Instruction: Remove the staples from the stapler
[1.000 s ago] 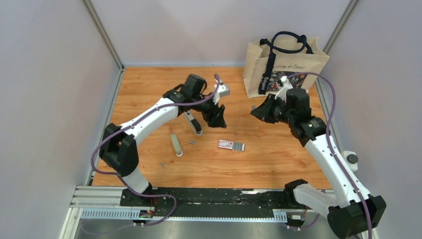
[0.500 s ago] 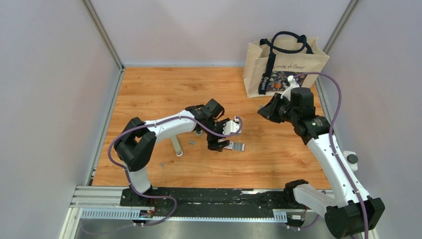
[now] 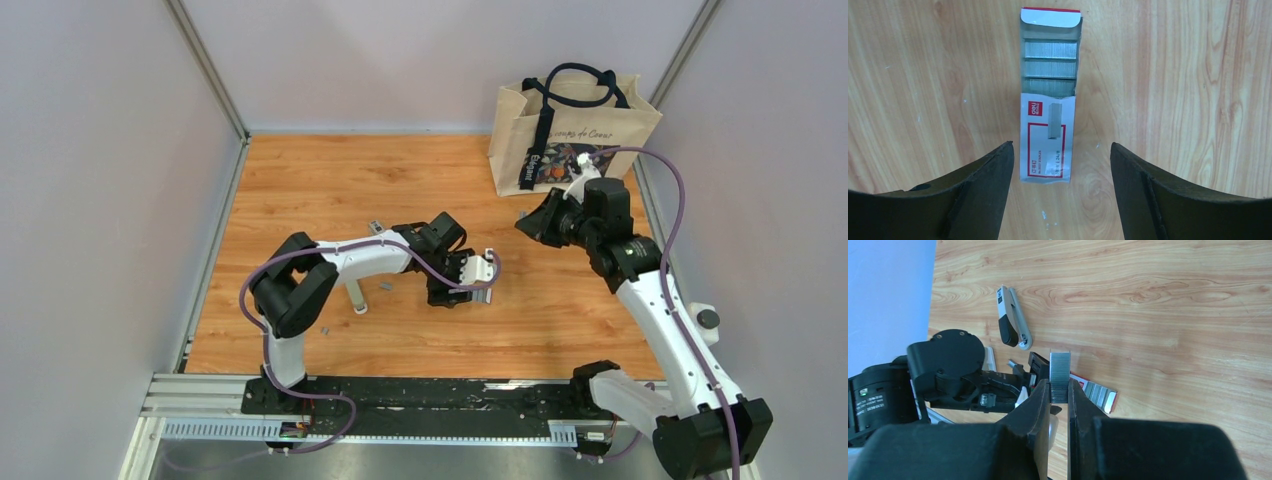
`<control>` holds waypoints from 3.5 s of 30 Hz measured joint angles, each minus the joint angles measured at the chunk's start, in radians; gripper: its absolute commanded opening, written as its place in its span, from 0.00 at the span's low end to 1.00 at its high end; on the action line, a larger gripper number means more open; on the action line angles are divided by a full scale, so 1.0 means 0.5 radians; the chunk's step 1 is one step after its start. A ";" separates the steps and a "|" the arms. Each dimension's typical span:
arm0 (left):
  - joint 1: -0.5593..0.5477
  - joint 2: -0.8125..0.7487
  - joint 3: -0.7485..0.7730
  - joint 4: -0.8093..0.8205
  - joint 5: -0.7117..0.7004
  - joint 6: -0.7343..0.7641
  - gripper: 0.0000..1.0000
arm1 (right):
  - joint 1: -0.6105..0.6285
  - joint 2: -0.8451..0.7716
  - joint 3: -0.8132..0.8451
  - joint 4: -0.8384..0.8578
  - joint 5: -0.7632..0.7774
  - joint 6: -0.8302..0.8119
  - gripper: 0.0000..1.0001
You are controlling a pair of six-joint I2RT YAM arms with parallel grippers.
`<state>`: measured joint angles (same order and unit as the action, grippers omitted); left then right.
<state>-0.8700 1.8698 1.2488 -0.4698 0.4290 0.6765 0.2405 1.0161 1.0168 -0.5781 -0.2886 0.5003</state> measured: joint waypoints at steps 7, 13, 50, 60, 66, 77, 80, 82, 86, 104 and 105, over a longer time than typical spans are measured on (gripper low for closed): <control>-0.048 0.106 0.047 -0.010 -0.055 0.021 0.68 | 0.000 -0.021 -0.009 0.016 -0.002 -0.002 0.01; -0.067 0.153 0.129 -0.008 -0.078 0.009 0.60 | -0.002 -0.056 -0.009 0.016 -0.003 -0.003 0.01; -0.103 -0.334 -0.536 0.071 -0.237 -0.253 0.62 | 0.264 0.033 -0.410 0.122 -0.061 0.065 0.01; -0.101 -0.395 -0.571 0.024 -0.233 -0.421 0.80 | 0.459 0.039 -0.410 0.121 0.113 0.075 0.01; -0.049 -0.521 -0.433 -0.285 -0.118 -0.460 0.80 | 0.575 0.100 -0.410 0.117 0.169 0.094 0.00; 0.649 -0.898 0.045 -0.869 0.326 -0.504 0.82 | 1.230 0.497 -0.327 0.005 0.510 0.128 0.00; 0.819 -0.954 -0.067 -0.903 0.385 -0.541 0.82 | 1.328 0.601 -0.311 -0.011 0.584 0.128 0.00; 0.843 -1.004 -0.150 -0.917 0.356 -0.581 0.82 | 1.377 0.675 -0.294 -0.025 0.632 0.127 0.00; 0.832 -1.076 -0.195 -0.942 0.314 -0.625 0.82 | 1.455 0.846 -0.214 -0.048 0.692 0.110 0.00; 0.832 -1.114 -0.297 -0.910 0.224 -0.661 0.77 | 1.516 1.263 0.011 -0.072 0.740 0.105 0.00; 0.832 -1.113 -0.297 -0.910 0.224 -0.661 0.77 | 1.516 1.274 0.015 -0.070 0.740 0.105 0.00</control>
<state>-0.4538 1.3132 1.1004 -0.9249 0.5411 0.3458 0.9985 1.6531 1.0245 -0.6132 0.0814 0.5526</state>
